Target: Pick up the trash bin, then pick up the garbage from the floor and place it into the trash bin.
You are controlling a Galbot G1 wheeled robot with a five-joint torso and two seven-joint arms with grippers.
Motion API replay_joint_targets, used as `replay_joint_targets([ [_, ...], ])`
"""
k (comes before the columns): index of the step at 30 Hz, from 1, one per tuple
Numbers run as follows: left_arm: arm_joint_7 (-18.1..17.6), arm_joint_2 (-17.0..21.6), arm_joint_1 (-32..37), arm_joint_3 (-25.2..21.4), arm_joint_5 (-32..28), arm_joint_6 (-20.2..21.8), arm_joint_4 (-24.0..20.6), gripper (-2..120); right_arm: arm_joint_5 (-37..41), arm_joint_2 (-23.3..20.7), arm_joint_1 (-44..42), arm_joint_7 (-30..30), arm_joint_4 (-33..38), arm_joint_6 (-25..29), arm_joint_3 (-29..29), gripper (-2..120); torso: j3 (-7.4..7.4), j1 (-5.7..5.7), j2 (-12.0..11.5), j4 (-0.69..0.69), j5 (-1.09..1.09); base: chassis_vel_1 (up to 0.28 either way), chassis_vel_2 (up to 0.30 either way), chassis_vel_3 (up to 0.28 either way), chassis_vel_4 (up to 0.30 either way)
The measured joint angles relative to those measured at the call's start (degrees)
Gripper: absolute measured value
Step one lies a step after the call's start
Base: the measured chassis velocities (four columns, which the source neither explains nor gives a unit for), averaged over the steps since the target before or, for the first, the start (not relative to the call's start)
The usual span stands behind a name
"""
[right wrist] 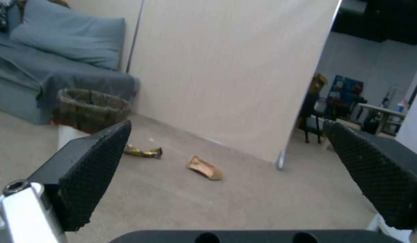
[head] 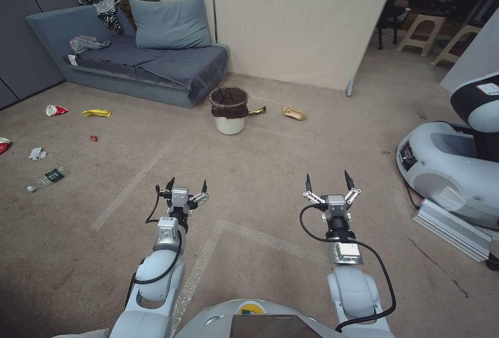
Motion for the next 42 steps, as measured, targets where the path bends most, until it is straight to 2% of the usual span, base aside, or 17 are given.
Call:
replay_joint_targets([
  [16, 0.1, -0.2, 0.3, 0.1, 0.2, -0.2, -0.4, 100, 1.7, 0.0, 0.0, -1.7, -1.0, 0.9, 0.1, 100, -0.01, -0.01, 0.0, 0.00, 0.01, -0.017, 0.016, 0.021, -0.021],
  [42, 0.1, -0.4, 0.4, 0.3, 0.5, -0.4, -0.4, 100, 2.2, 0.0, -0.1, -2.1, -1.5, 1.2, 0.2, 100, 0.00, 0.00, 0.0, 0.01, 0.02, -0.188, 0.183, 0.186, -0.185],
])
